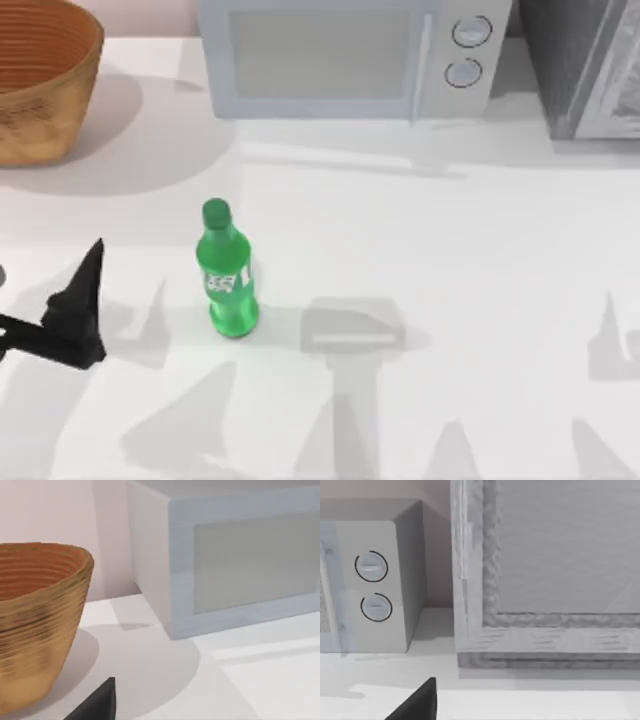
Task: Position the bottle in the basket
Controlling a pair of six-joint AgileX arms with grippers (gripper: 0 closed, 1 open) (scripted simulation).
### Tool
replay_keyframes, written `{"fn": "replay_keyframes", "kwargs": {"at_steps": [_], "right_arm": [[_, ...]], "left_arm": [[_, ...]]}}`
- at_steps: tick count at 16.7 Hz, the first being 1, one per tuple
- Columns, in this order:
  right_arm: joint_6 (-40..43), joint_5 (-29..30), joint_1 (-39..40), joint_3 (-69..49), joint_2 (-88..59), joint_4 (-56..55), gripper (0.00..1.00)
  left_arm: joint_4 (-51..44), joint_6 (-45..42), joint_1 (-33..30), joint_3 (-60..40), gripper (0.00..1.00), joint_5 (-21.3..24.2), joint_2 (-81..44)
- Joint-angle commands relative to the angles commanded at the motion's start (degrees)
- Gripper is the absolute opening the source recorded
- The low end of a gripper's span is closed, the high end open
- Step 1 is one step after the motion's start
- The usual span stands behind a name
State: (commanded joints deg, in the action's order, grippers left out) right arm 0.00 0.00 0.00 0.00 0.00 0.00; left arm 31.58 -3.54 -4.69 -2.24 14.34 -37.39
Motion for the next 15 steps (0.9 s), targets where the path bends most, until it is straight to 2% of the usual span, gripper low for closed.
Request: {"fn": "replay_keyframes", "kwargs": {"at_steps": [9,12,15], "right_arm": [[0.0,0.0,0.0,0.0,0.0,0.0,1.0],[0.0,0.0,0.0,0.0,0.0,0.0,1.0],[0.0,0.0,0.0,0.0,0.0,0.0,1.0]], "left_arm": [[37.37,-4.32,-4.53,-2.16,1.0,15.74,-48.09],[45.34,-5.19,-5.59,-2.7,1.0,19.21,-58.31],[49.2,-5.61,-6.15,-3.0,1.0,20.98,-63.16]]}}
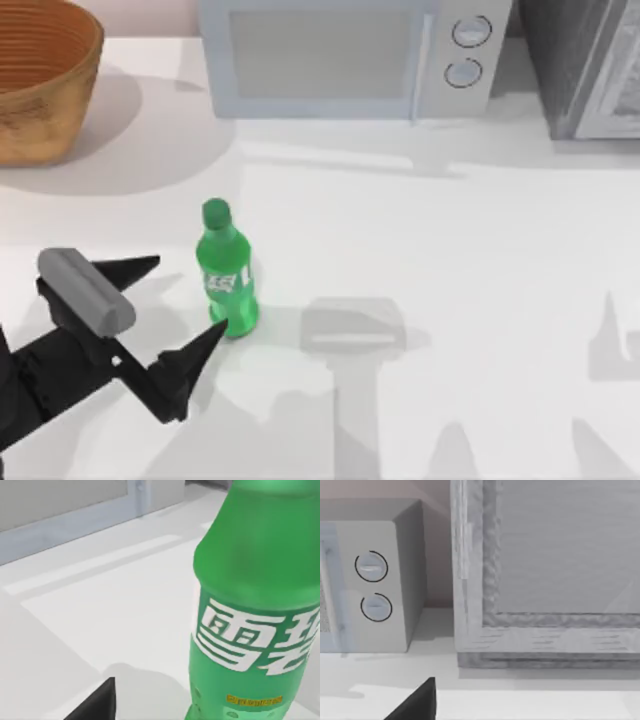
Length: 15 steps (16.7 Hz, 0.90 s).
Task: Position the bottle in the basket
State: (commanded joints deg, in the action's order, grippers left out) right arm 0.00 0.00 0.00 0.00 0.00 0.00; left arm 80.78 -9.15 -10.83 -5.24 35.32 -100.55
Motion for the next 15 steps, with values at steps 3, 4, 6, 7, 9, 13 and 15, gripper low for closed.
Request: {"fn": "replay_keyframes", "kwargs": {"at_steps": [3,4,6,7,9,13,15], "right_arm": [[0.0,0.0,0.0,0.0,0.0,0.0,1.0],[0.0,0.0,0.0,0.0,0.0,0.0,1.0],[0.0,0.0,0.0,0.0,0.0,0.0,1.0],[0.0,0.0,0.0,0.0,0.0,0.0,1.0],[0.0,0.0,0.0,0.0,0.0,0.0,1.0],[0.0,0.0,0.0,0.0,0.0,0.0,1.0],[0.0,0.0,0.0,0.0,0.0,0.0,1.0]], "left_arm": [[0.32,-0.04,-0.05,-0.03,1.0,0.15,-0.41],[0.32,-0.04,-0.05,-0.03,1.0,0.15,-0.41],[0.19,0.04,0.07,0.03,1.0,-0.04,-0.42],[0.25,0.15,-0.5,-0.69,1.0,-0.45,-1.0],[0.36,0.68,-2.48,-3.32,1.0,-2.17,-3.32],[0.55,2.07,-7.54,-10.19,1.0,-6.97,-9.61],[0.6,2.56,-9.38,-12.68,1.0,-8.73,-11.91]]}}
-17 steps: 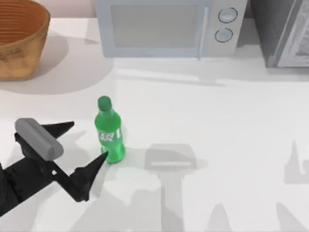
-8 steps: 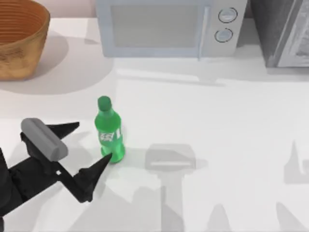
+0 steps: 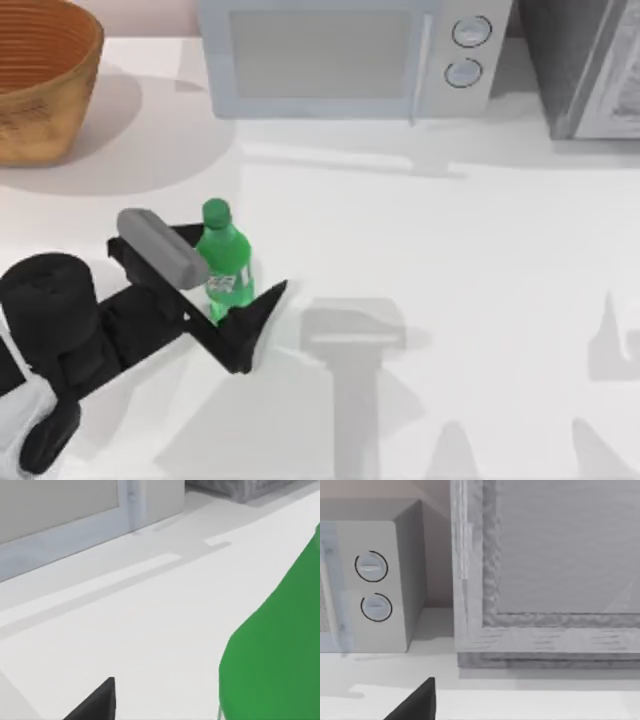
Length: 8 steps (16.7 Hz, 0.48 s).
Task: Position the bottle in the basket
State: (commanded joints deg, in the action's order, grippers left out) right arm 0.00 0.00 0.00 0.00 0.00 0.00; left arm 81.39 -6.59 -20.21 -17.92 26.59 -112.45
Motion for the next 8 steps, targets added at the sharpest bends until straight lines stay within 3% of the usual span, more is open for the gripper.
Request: {"fn": "replay_keyframes", "kwargs": {"at_steps": [5,8], "right_arm": [[0.0,0.0,0.0,0.0,0.0,0.0,1.0],[0.0,0.0,0.0,0.0,0.0,0.0,1.0]], "left_arm": [[0.02,0.14,-0.55,-0.74,1.0,-0.52,-0.69],[0.02,0.14,-0.55,-0.74,0.77,-0.52,-0.69]]}}
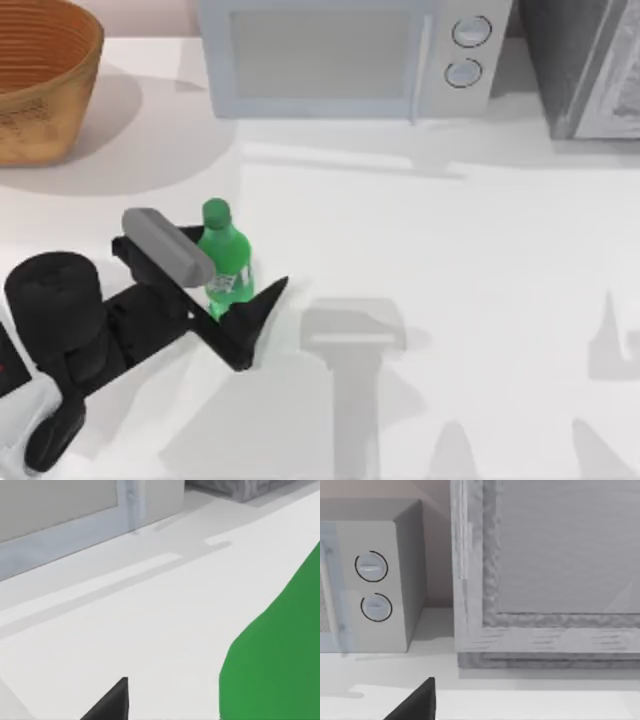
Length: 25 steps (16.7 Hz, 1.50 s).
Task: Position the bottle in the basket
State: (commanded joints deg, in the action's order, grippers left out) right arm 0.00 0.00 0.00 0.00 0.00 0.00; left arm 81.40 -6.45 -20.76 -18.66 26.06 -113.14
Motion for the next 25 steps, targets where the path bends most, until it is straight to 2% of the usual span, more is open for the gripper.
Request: {"fn": "replay_keyframes", "kwargs": {"at_steps": [10,20,25], "right_arm": [[0.0,0.0,0.0,0.0,0.0,0.0,1.0],[0.0,0.0,0.0,0.0,0.0,0.0,1.0],[0.0,0.0,0.0,0.0,0.0,0.0,1.0]], "left_arm": [[0.0,0.0,0.0,0.0,0.02,0.0,0.0],[-0.07,-0.07,0.06,0.01,0.0,0.01,0.05],[-9.08,-0.72,3.58,-8.93,0.0,-0.19,3.62]]}}
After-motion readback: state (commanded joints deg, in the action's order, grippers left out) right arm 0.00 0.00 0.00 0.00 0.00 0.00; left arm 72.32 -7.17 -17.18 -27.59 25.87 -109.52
